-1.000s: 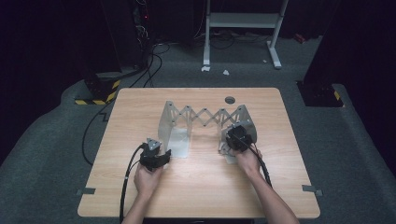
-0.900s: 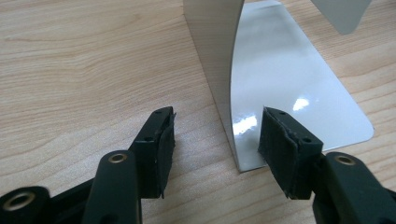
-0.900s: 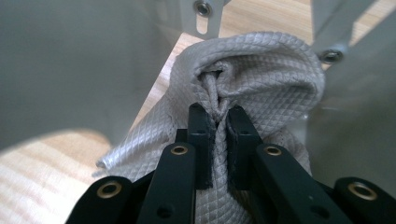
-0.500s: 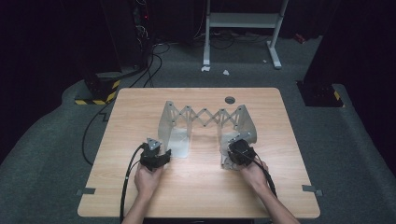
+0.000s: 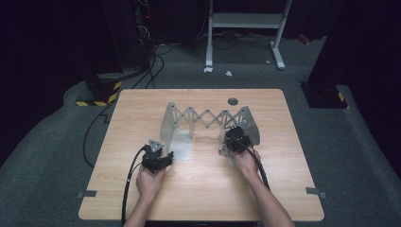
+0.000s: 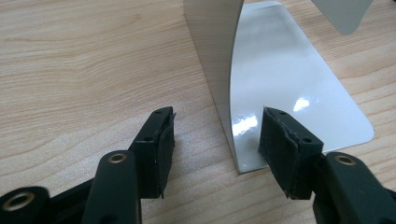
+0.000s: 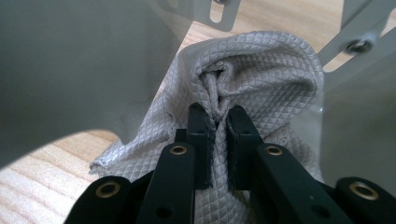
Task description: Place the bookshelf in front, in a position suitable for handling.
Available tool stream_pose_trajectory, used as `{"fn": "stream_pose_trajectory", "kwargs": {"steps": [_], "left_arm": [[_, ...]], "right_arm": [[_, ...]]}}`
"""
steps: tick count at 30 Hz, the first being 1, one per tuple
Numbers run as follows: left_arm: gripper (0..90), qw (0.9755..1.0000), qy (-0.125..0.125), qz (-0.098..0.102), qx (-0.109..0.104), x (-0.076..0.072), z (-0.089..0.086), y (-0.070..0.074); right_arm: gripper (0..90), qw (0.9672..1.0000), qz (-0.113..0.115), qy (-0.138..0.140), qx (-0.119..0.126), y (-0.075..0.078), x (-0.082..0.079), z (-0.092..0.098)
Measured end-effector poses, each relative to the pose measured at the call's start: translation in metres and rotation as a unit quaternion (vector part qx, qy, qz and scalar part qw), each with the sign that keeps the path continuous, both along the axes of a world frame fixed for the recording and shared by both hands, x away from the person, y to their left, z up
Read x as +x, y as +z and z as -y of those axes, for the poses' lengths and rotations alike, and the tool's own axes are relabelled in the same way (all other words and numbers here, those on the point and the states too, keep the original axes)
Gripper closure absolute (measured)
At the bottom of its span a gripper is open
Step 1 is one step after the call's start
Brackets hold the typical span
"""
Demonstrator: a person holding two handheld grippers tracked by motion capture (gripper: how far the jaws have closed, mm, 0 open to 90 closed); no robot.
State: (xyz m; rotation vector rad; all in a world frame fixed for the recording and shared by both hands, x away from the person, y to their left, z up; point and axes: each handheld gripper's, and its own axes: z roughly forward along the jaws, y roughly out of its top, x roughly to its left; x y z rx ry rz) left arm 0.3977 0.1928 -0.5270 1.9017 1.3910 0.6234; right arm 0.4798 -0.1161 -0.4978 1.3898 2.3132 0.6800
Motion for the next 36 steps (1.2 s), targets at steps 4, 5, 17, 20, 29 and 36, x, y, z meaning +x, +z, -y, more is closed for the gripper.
{"fn": "stream_pose_trajectory", "kwargs": {"steps": [4,5,17,20,29,36], "left_arm": [[45.2,1.0000,0.000,0.000,0.000,0.000,0.000,0.000],[45.2,1.0000,0.000,0.000,0.000,0.000,0.000,0.000],[44.8,1.0000,-0.001,-0.001,-0.001,0.000,0.000,0.000],[44.7,1.0000,-0.001,-0.001,-0.001,0.000,0.000,0.000],[44.5,1.0000,-0.002,-0.001,-0.002,0.000,0.000,0.000],[44.5,1.0000,-0.002,-0.001,-0.002,0.000,0.000,0.000]], "right_arm": [[82.4,0.9998,-0.008,0.018,0.004,0.003,-0.010,0.005],[82.4,0.9996,-0.008,0.027,-0.001,0.003,-0.016,0.006],[82.5,0.9986,-0.002,0.048,-0.022,0.004,-0.045,0.018],[82.8,0.9982,0.018,0.026,-0.052,0.004,-0.032,0.011],[82.7,0.9981,0.019,-0.026,-0.052,0.003,-0.005,0.012],[82.6,0.9959,0.029,-0.009,-0.085,0.002,-0.031,0.021]]}}
